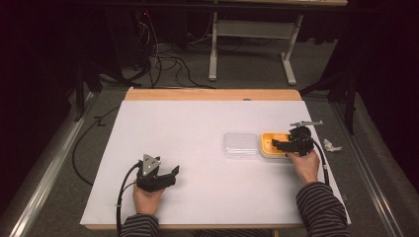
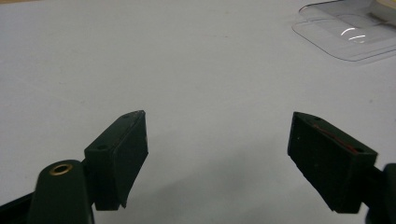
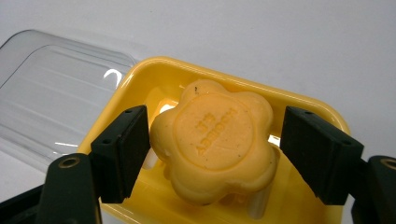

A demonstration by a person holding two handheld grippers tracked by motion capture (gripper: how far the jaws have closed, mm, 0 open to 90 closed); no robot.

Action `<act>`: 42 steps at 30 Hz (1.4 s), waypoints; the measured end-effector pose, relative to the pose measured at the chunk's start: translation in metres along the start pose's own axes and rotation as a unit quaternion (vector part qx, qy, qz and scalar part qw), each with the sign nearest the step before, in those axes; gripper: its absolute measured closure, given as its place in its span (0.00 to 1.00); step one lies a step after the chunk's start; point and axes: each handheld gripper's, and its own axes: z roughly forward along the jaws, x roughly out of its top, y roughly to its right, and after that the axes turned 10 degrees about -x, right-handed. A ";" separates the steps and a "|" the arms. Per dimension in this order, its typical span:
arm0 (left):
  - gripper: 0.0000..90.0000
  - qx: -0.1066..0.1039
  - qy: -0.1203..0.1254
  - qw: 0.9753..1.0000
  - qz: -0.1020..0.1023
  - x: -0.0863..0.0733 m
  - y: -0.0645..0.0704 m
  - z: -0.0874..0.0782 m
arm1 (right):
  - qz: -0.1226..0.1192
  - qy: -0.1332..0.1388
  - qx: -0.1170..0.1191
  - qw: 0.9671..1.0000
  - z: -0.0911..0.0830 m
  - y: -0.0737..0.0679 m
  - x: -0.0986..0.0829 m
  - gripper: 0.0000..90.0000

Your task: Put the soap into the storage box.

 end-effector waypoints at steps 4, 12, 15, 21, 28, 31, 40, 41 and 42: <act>0.23 0.001 0.000 1.000 0.000 0.000 0.000 0.000 | 0.004 0.008 -0.002 1.000 -0.005 0.002 0.000 0.26; 0.23 0.001 -0.001 1.000 0.001 0.000 -0.001 0.000 | 0.010 0.032 -0.006 0.999 -0.017 0.002 0.001 0.25; 0.23 0.000 -0.002 1.000 0.001 0.000 0.000 0.000 | 0.009 0.037 -0.007 0.999 -0.022 0.002 0.001 0.25; 0.23 -0.001 0.000 1.000 0.000 0.000 0.000 0.000 | 0.017 0.049 0.002 0.999 -0.029 0.002 -0.003 0.26; 0.23 -0.001 -0.002 1.000 0.001 0.000 0.000 0.000 | 0.029 0.061 0.010 0.998 -0.034 0.004 -0.009 0.25; 0.23 0.000 -0.003 1.000 0.000 0.000 -0.001 0.000 | 0.029 0.075 0.012 0.997 -0.039 0.004 -0.012 0.25; 0.23 0.000 -0.002 1.000 0.000 0.000 -0.001 0.000 | 0.032 0.099 0.010 0.995 -0.052 0.003 -0.018 0.25; 0.23 0.000 -0.002 1.000 0.000 0.000 -0.001 0.000 | 0.030 0.102 0.010 0.994 -0.053 0.003 -0.019 0.26; 0.23 0.000 -0.002 1.000 0.000 0.000 -0.001 0.000 | 0.030 0.102 0.015 0.994 -0.055 0.004 -0.020 0.27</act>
